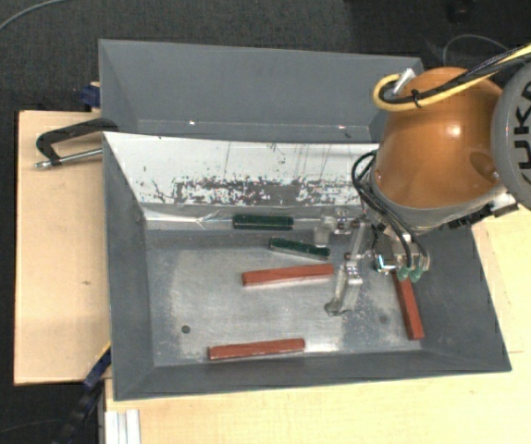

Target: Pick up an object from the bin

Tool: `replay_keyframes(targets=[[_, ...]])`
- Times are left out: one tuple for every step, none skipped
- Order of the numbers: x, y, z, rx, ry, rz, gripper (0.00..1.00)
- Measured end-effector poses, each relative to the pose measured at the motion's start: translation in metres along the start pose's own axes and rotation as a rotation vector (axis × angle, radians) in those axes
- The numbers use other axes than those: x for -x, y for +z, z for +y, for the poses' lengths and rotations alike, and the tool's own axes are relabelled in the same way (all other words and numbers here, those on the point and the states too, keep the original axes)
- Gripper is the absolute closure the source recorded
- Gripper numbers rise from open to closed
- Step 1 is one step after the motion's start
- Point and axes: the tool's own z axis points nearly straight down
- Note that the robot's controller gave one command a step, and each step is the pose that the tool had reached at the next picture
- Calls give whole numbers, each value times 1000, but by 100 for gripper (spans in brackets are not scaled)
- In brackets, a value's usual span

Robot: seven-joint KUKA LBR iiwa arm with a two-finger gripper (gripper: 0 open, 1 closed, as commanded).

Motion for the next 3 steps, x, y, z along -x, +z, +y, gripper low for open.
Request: replay_keyframes(targets=[[62,162,-39,0,-151,-14,0],[66,154,-38,0,-150,-28,100],[35,154,-86,5,237,-24,100]])
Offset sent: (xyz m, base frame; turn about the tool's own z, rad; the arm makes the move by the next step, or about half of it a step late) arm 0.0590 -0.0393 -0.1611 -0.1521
